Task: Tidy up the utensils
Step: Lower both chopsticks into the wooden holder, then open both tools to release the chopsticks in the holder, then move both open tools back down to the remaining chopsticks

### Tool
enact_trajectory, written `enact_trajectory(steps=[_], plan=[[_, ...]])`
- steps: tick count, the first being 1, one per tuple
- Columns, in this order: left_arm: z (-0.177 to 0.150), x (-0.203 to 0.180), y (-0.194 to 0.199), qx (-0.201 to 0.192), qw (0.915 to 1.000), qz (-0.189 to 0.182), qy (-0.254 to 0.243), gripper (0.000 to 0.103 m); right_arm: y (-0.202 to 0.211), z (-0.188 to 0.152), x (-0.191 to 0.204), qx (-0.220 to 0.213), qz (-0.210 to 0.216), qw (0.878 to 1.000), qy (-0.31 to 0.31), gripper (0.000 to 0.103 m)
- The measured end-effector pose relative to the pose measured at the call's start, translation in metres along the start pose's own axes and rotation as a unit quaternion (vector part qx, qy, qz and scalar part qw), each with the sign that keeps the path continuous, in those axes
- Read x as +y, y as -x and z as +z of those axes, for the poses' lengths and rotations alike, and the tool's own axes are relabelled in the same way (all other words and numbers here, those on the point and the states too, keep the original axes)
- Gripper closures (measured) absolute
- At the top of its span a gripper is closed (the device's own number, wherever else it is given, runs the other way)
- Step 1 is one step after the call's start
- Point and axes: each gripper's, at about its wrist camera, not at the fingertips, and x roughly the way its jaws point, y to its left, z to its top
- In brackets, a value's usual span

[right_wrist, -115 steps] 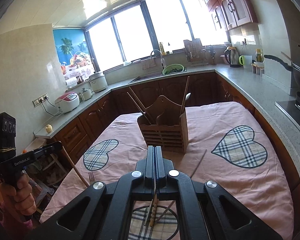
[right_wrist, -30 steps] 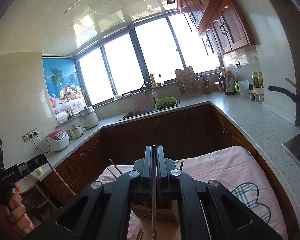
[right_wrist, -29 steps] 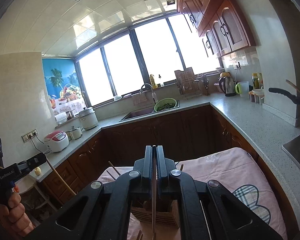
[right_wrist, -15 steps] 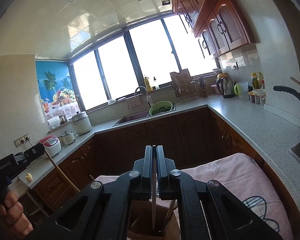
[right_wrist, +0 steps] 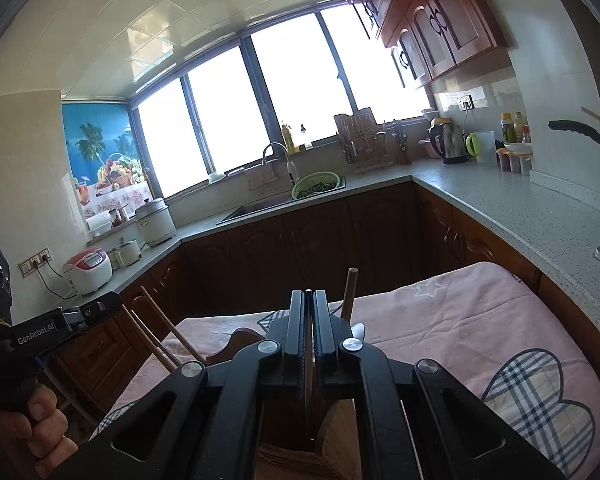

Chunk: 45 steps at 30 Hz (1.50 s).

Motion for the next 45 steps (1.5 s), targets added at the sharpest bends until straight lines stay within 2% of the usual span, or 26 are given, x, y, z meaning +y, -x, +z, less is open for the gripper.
enact_trajectory(steps=[4,12,16,17,18,19,20,22,23,25,27,32,37,45], plan=[[0.006,-0.004,0.0,0.001,1.0,0.001,-0.008,0.1,0.0,0.003,-0.008,0.005,-0.005,1.0,-0.007,0.099],[0.001,0.018,0.02,0.01,0.9999,-0.004,-0.002,0.1,-0.002,0.003,-0.011,0.019,-0.006,1.0,-0.014,0.098],[0.001,0.018,0.022,0.016,0.9999,-0.003,-0.003,0.096,-0.004,0.003,-0.008,0.024,-0.002,1.0,-0.011,0.094],[0.002,0.017,0.023,0.017,0.9998,-0.002,-0.002,0.089,-0.003,0.003,-0.008,0.024,-0.001,1.0,-0.011,0.094],[0.002,0.018,0.024,0.017,0.9998,-0.001,-0.001,0.077,-0.002,0.004,-0.007,0.024,0.0,1.0,-0.012,0.094],[0.002,0.018,0.026,0.015,0.9999,0.001,0.001,0.07,-0.001,0.004,-0.007,0.025,0.001,1.0,-0.013,0.092],[0.002,0.018,0.029,0.012,0.9999,0.0,0.002,0.063,0.0,0.004,-0.008,0.024,0.002,1.0,-0.015,0.09],[0.001,0.017,0.035,0.01,0.9999,0.002,0.0,0.059,0.004,0.006,-0.009,0.017,0.014,0.999,-0.023,0.069],[0.0,0.017,0.038,0.011,0.9999,0.003,0.0,0.052,0.007,0.007,-0.009,0.013,0.023,0.999,-0.027,0.064],[-0.002,0.018,0.046,0.008,1.0,0.003,0.002,0.044,0.016,0.01,-0.006,0.001,0.024,0.999,-0.028,0.047],[-0.005,0.019,0.056,0.006,1.0,0.006,0.004,0.035,0.026,0.012,-0.003,-0.012,0.032,0.999,-0.031,0.04],[-0.014,0.026,0.084,0.006,0.9998,0.01,0.013,0.028,0.051,0.017,0.002,-0.034,0.041,0.998,-0.032,0.032],[-0.026,0.026,0.116,0.009,0.9997,0.02,0.012,0.022,0.074,0.014,0.005,-0.042,0.043,0.998,-0.03,0.018],[-0.055,0.023,0.158,0.044,0.9985,0.03,0.01,0.022,0.102,-0.02,0.002,-0.009,0.032,0.999,-0.032,0.016]])
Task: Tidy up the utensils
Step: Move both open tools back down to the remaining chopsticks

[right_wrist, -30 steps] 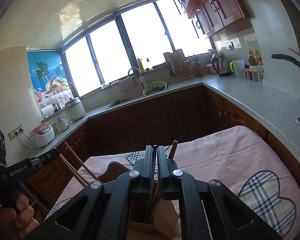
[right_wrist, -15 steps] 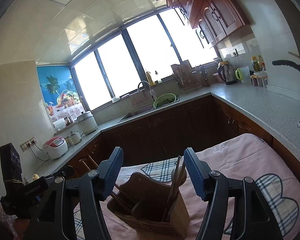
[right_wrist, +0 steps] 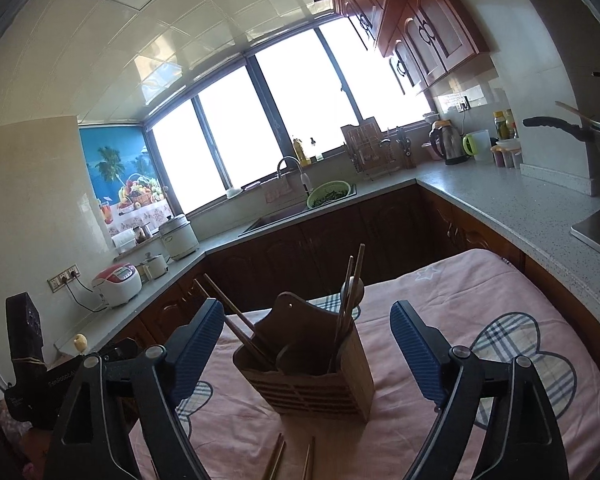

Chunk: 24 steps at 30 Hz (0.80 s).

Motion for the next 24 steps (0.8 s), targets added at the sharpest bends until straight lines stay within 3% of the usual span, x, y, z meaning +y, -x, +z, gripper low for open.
enact_trajectory(steps=[13,24], plan=[[-0.035,0.01,0.042,0.054,0.9981,0.02,0.021,0.022,0.037,-0.062,-0.024,0.061,-0.031,0.996,-0.049,0.016],[-0.043,0.004,0.05,0.082,0.9961,0.032,0.001,0.022,0.047,-0.084,-0.022,0.093,-0.04,0.994,-0.043,0.016]])
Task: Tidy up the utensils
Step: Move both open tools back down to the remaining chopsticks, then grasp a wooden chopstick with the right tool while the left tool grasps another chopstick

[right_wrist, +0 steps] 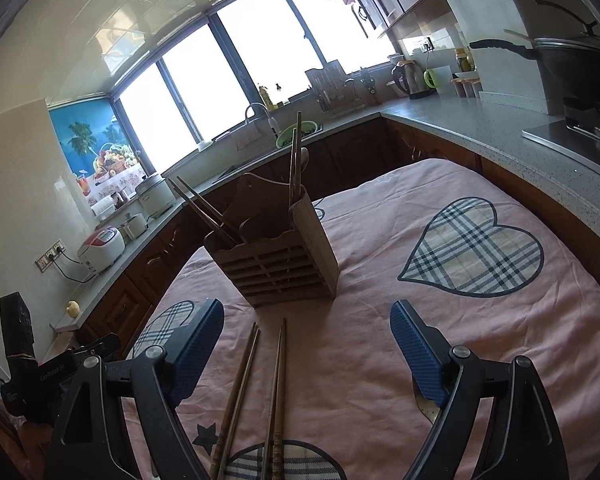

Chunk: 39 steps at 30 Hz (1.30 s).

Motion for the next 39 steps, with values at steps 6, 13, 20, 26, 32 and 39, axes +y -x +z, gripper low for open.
enact_trajectory(steps=[6,13,20,26,32,39], plan=[[0.003,-0.005,-0.008,0.015,0.9998,0.005,-0.012,0.022,-0.006,-0.001,0.004,0.013,0.0,1.0,0.007,0.016],[0.006,-0.008,-0.023,0.023,0.9995,0.014,-0.017,0.022,-0.016,-0.002,0.008,0.026,0.002,1.0,0.017,0.016],[0.005,-0.008,-0.04,0.035,0.9989,0.025,-0.016,0.022,-0.032,-0.005,0.011,0.045,-0.009,0.998,0.045,0.016],[0.005,-0.012,-0.059,0.055,0.9978,0.031,-0.023,0.022,-0.051,-0.011,0.01,0.073,-0.013,0.996,0.055,0.016],[0.011,-0.026,-0.088,0.082,0.9943,0.042,-0.053,0.022,-0.071,-0.017,0.01,0.106,-0.009,0.992,0.063,0.016],[0.015,-0.04,-0.127,0.114,0.9877,0.058,-0.089,0.023,-0.097,-0.024,0.012,0.147,-0.004,0.986,0.083,0.016]])
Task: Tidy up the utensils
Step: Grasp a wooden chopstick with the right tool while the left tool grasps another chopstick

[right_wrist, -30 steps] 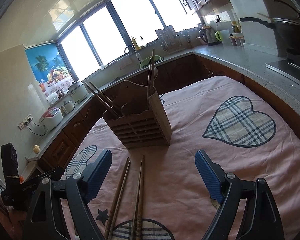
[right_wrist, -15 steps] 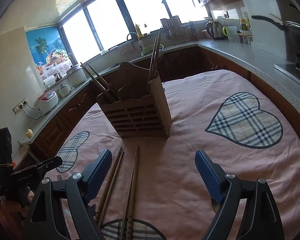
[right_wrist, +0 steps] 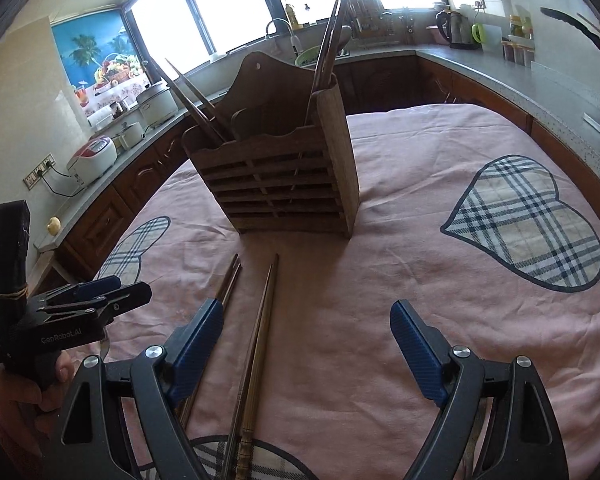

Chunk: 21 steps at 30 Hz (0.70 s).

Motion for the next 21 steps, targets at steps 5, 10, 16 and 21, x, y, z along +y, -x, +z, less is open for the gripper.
enact_trajectory(steps=[5,10,16,21], plan=[[0.01,-0.008,-0.022,0.018,0.9997,0.003,-0.018,0.023,-0.015,0.004,0.002,0.02,-0.001,1.0,0.015,0.016],[0.019,-0.014,-0.044,0.029,0.9991,0.007,-0.032,0.023,-0.028,0.008,0.002,0.035,-0.007,0.999,0.026,0.016],[0.028,-0.021,-0.067,0.041,0.9978,0.013,-0.051,0.025,-0.036,0.012,-0.005,0.042,-0.011,0.999,0.028,0.016],[0.028,-0.023,-0.083,0.055,0.9968,0.01,-0.057,0.034,-0.044,0.015,-0.009,0.047,-0.013,0.998,0.025,0.017]])
